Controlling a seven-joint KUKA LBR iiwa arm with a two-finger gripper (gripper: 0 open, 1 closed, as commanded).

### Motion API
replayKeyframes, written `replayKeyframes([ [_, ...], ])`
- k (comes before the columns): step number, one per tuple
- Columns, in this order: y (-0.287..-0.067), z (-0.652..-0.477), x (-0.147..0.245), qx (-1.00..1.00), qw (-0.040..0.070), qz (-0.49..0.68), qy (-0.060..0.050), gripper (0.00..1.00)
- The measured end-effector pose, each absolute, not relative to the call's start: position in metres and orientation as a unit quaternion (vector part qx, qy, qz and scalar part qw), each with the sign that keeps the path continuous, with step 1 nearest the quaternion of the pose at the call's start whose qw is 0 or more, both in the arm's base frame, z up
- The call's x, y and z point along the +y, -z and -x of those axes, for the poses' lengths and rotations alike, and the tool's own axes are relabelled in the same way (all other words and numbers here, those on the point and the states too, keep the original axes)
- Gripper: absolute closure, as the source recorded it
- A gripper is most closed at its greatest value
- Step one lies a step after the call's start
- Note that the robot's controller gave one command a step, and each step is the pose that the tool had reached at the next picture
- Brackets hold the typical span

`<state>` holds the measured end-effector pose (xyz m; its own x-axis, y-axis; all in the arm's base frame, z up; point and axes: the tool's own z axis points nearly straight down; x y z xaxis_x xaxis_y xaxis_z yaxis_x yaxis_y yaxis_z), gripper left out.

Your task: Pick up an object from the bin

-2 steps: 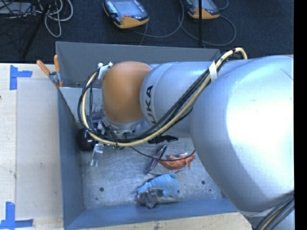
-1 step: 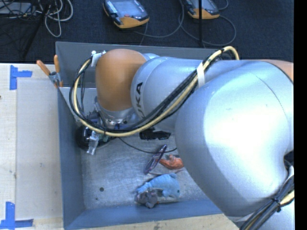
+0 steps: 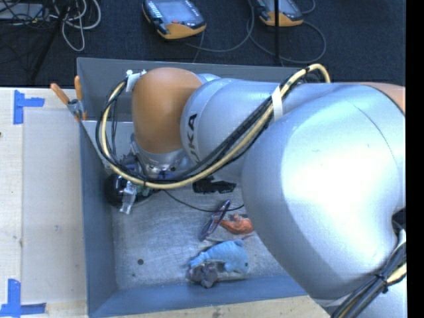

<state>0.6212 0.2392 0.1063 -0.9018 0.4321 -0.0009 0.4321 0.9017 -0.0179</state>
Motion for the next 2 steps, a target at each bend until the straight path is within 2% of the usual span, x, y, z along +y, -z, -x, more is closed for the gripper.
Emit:
replayKeyframes([
  [1,-0.1065,-0.6162,0.2369,-0.975,-0.004,0.223,-0.004,1.00],
  [2,-0.1056,-0.6164,0.2369,-0.975,-0.005,0.224,-0.003,1.00],
])
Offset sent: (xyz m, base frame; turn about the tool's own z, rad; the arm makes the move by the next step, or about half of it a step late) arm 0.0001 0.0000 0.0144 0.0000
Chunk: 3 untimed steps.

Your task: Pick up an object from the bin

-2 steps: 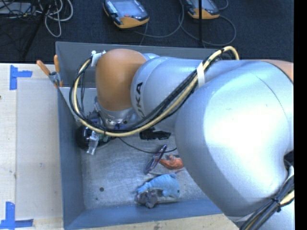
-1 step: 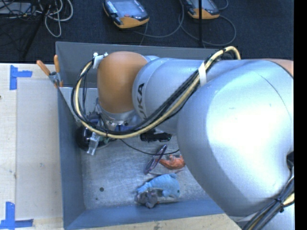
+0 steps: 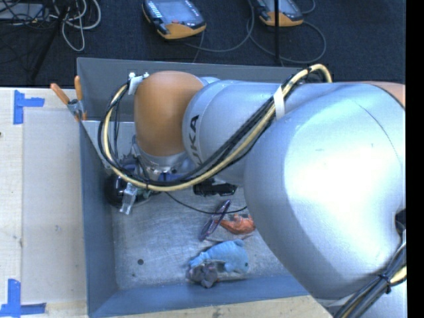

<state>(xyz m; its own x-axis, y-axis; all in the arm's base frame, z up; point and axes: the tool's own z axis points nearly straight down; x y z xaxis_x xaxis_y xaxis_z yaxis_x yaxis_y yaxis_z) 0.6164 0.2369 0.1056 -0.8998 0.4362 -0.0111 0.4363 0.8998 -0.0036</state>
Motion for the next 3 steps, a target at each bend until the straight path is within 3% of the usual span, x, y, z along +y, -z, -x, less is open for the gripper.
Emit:
replayKeyframes([
  [3,-0.1059,-0.6166,0.2369,0.975,0.005,-0.224,0.003,1.00],
])
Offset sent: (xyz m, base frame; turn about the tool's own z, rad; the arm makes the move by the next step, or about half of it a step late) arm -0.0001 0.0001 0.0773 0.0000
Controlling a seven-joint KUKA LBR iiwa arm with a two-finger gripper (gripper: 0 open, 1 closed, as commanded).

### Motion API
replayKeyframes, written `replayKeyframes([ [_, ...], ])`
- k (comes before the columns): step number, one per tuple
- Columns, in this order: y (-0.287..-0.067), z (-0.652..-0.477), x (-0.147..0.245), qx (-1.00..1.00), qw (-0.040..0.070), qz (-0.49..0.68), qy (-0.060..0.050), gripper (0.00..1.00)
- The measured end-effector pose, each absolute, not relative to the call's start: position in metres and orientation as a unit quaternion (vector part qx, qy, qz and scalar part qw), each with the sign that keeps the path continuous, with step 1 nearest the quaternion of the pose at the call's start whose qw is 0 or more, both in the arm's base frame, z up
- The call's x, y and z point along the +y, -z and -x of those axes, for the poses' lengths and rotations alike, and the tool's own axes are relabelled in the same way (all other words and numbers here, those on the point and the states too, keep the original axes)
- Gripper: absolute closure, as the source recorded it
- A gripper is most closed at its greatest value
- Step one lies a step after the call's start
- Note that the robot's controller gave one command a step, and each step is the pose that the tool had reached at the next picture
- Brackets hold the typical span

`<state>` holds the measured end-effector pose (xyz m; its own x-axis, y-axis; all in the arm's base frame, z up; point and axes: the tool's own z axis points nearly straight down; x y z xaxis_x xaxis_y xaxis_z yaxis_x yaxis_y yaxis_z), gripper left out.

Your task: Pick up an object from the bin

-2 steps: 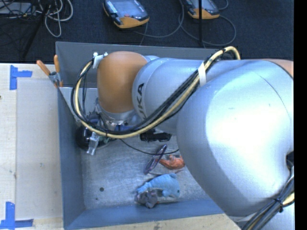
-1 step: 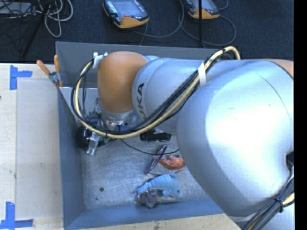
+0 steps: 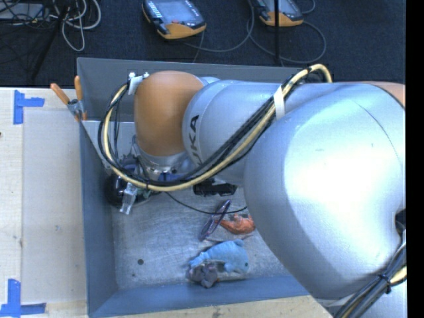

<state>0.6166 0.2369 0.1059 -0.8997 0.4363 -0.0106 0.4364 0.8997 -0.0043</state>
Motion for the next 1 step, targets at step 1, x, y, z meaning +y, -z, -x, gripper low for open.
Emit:
replayKeyframes([
  [1,-0.1059,-0.6166,0.2369,0.975,0.005,-0.224,0.003,1.00],
])
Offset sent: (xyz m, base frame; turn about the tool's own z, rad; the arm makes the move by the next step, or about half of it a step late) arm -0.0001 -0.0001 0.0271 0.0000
